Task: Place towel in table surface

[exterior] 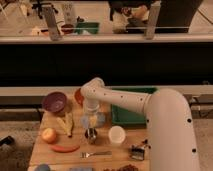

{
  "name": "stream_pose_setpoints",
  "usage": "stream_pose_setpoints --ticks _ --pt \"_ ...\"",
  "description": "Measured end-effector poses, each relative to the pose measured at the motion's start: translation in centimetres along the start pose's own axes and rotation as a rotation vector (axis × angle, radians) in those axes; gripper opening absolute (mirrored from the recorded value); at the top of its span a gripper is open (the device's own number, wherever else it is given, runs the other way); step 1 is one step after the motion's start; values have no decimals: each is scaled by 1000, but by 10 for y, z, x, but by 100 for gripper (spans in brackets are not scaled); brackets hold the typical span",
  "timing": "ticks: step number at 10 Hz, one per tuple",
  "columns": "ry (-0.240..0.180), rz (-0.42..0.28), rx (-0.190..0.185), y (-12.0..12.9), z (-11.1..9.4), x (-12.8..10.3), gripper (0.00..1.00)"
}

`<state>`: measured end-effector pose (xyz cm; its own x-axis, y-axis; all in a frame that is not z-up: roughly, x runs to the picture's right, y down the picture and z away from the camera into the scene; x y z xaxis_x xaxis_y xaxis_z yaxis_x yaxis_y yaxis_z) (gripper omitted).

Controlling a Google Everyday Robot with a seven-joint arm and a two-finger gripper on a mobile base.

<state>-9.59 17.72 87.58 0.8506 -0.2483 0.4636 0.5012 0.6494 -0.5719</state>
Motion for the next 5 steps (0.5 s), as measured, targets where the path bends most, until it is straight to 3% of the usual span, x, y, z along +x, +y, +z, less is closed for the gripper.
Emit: stream_pose_setpoints --ticks 3,5 --pt "4 -1 2 0 -4 2 26" --pt "0 -26 14 0 0 -1 10"
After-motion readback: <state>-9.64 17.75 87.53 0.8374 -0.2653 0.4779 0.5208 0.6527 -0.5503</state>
